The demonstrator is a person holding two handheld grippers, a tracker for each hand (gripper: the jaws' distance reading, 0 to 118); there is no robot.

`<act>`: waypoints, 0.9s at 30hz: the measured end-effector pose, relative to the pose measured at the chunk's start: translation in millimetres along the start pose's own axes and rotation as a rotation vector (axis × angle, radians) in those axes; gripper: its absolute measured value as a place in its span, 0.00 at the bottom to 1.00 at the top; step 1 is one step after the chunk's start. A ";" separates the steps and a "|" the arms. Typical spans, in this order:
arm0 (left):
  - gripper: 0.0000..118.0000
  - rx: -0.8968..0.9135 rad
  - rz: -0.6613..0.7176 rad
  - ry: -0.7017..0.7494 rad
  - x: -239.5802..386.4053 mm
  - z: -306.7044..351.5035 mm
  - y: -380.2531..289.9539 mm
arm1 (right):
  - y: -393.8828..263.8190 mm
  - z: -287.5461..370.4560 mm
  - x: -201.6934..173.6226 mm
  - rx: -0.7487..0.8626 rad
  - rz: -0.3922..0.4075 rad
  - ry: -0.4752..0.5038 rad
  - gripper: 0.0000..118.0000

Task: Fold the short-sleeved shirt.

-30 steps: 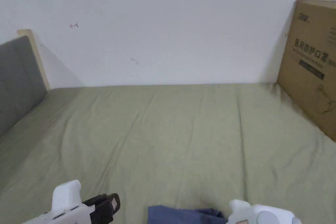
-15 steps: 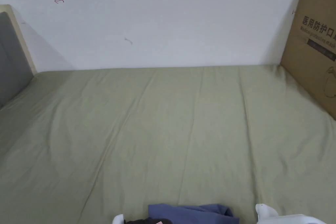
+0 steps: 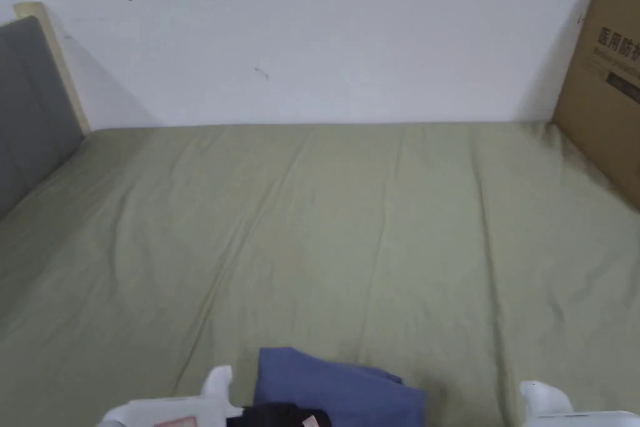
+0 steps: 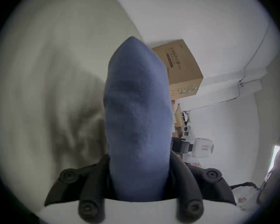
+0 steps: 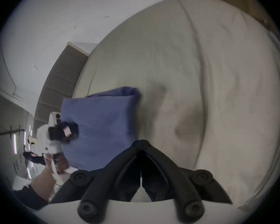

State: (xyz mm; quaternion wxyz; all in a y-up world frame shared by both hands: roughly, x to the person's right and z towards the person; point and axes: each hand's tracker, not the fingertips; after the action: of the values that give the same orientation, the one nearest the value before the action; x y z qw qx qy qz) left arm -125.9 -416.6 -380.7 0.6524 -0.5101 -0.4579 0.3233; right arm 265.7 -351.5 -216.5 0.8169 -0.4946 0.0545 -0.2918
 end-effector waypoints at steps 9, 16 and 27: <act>0.19 0.033 -0.075 0.613 -10.4 209.5 72.1 | -17.4 43.8 -8.7 0.033 0.048 -0.090 0.00; 0.58 0.006 -0.072 0.972 -36.8 274.0 84.0 | -26.1 49.8 -6.2 0.029 -0.049 -0.108 0.00; 0.80 0.133 -0.036 1.073 -22.5 304.7 54.9 | -25.7 51.9 -18.0 0.037 -0.038 -0.112 0.00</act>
State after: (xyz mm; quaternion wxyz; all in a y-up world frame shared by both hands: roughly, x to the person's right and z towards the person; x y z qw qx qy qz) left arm -414.3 -309.2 -421.1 0.8309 -0.5533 -0.0478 0.0344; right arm 259.6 -310.4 -172.4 0.8218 -0.4961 -0.0062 -0.2801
